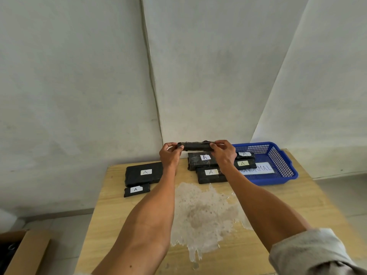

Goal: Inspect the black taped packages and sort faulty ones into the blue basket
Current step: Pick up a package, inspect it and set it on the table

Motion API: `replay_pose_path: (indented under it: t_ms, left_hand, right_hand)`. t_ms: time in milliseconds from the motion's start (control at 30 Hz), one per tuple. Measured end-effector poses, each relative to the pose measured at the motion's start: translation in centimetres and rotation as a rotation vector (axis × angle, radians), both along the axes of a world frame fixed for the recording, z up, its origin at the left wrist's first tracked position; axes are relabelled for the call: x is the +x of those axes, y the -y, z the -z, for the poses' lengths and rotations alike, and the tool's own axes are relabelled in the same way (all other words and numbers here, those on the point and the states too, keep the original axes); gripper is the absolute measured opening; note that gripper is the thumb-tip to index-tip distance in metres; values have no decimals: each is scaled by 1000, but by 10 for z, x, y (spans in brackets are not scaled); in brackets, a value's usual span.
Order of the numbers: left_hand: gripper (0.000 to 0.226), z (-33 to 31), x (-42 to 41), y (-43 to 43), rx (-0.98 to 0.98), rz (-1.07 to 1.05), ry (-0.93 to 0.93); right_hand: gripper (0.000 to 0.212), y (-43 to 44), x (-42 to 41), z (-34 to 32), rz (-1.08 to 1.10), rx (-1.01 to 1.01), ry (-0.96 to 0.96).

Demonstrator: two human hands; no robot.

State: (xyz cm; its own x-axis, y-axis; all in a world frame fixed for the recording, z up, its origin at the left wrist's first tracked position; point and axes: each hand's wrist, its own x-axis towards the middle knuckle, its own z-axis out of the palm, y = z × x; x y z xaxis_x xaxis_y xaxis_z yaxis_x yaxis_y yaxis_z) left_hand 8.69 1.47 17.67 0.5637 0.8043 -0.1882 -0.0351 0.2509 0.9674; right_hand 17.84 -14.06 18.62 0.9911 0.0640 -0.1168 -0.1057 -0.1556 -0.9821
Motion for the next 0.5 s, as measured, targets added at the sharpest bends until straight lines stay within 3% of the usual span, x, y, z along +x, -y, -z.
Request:
replay_pose_path:
  t_ms: [333,500]
  left_hand:
    - [20,4,-2,3,12,0,-37]
    - [20,1,4,-2,-34,-147,-107]
  right_hand:
    - [17,1,1,2,1,-4,21]
    - [35,6,-8,-3,-171,-65,106]
